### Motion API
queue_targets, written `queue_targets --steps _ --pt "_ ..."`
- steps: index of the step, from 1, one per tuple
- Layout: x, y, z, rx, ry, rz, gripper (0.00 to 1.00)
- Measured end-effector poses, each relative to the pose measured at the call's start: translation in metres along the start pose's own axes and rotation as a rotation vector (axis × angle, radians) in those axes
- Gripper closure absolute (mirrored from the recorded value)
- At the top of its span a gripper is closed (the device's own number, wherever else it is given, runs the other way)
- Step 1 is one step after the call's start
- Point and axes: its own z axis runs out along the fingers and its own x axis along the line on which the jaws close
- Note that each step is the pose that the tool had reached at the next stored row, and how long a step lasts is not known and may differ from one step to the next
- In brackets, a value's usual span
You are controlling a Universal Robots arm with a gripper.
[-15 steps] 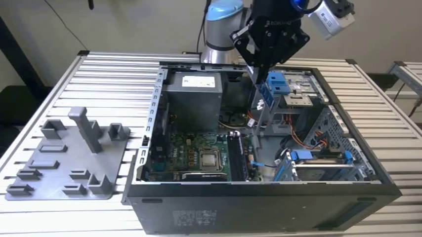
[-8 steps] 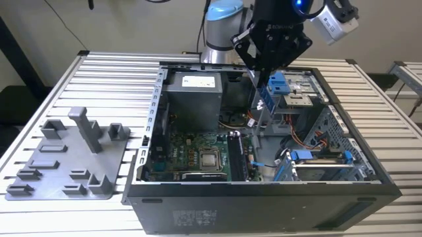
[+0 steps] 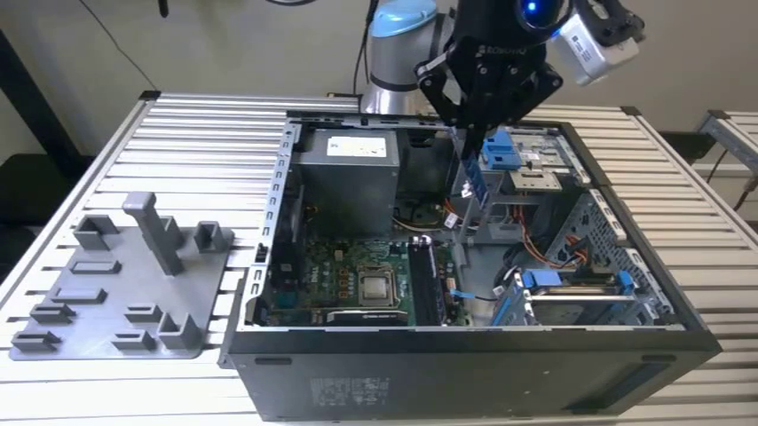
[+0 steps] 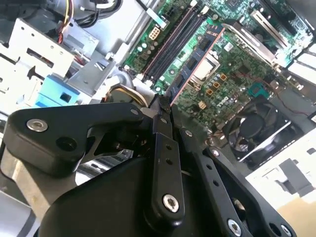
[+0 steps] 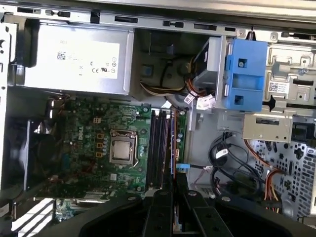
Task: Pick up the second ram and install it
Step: 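Insert the second ram into the second slot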
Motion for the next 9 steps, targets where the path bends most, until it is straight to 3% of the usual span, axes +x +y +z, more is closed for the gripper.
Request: queue_targets --steps 5,7,9 --pt "0.0001 -0.0001 0.0019 0.0016 -0.0005 0.075 0.86" --pt "0.0001 -0.0001 0.0024 0.002 0.005 0.098 0.86" --pt "0.0001 -0.0001 0.0028 0.0023 0.0169 0.105 0.86"
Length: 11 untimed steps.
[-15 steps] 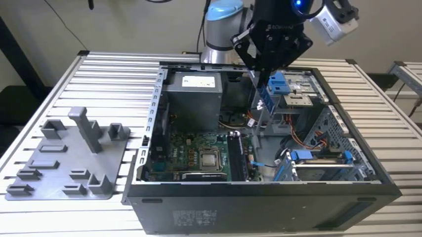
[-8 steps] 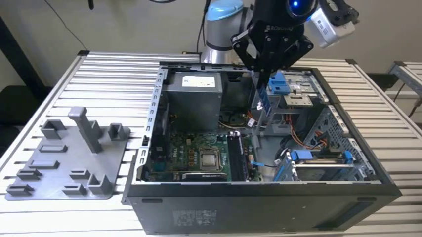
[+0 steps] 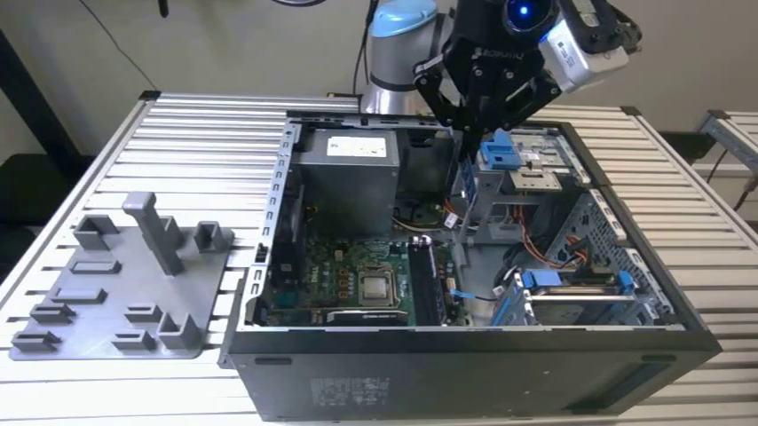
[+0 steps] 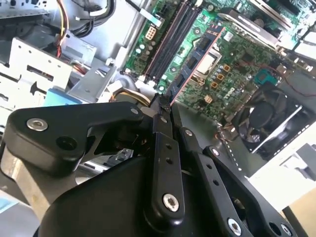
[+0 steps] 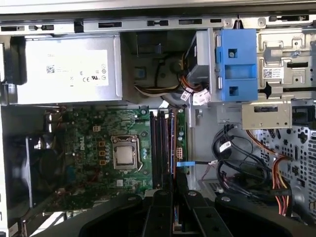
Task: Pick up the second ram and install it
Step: 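Insert the second ram into the second slot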
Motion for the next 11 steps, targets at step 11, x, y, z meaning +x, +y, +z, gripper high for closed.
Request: queue_targets --steps 11 --pt "0.0 -0.0001 0.0019 0.0004 0.0024 0.0 0.86"
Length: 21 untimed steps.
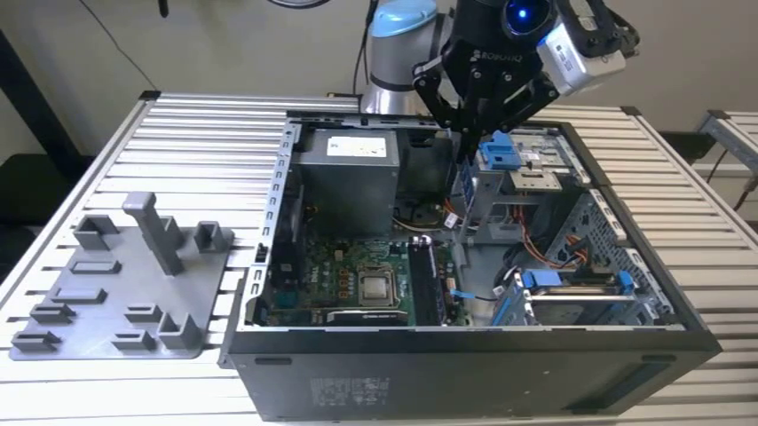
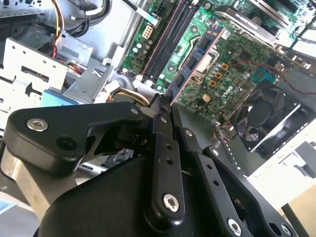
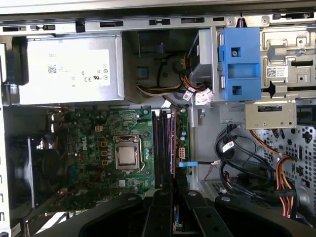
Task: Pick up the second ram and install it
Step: 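Insert the second ram into the second slot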
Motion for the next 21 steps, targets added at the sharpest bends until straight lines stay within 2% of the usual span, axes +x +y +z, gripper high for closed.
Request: queue_targets --steps 9,21 --pt "0.0 0.0 0.0028 0.0012 -0.0001 0.0 0.86" --pt "0.0 -0.0003 0.0135 0.0051 -0.0004 0.0 0.86"
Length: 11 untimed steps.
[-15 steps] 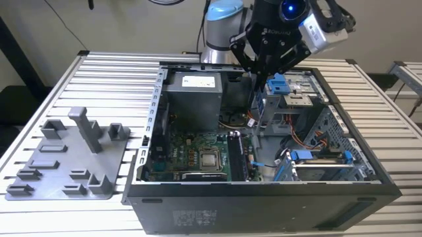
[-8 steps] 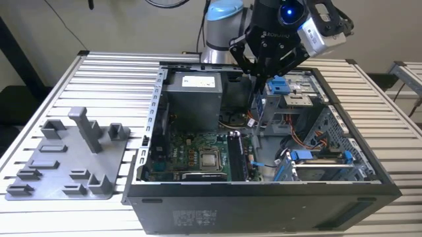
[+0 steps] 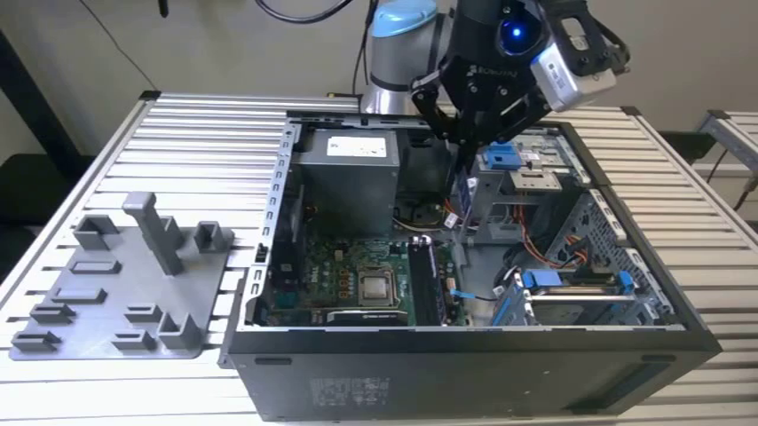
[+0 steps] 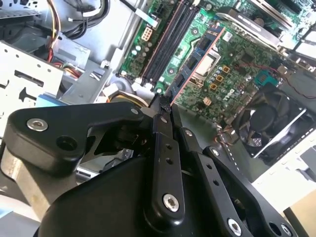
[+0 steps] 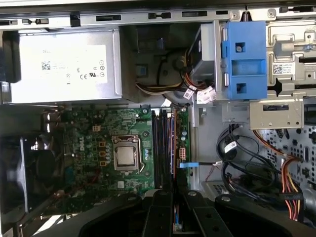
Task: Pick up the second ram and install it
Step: 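Insert the second ram into the second slot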
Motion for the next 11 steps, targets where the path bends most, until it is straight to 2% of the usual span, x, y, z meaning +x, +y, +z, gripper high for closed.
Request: queue_targets --steps 11 --pt "0.0 -0.0002 0.01 0.0044 -0.0003 0.0 0.86"
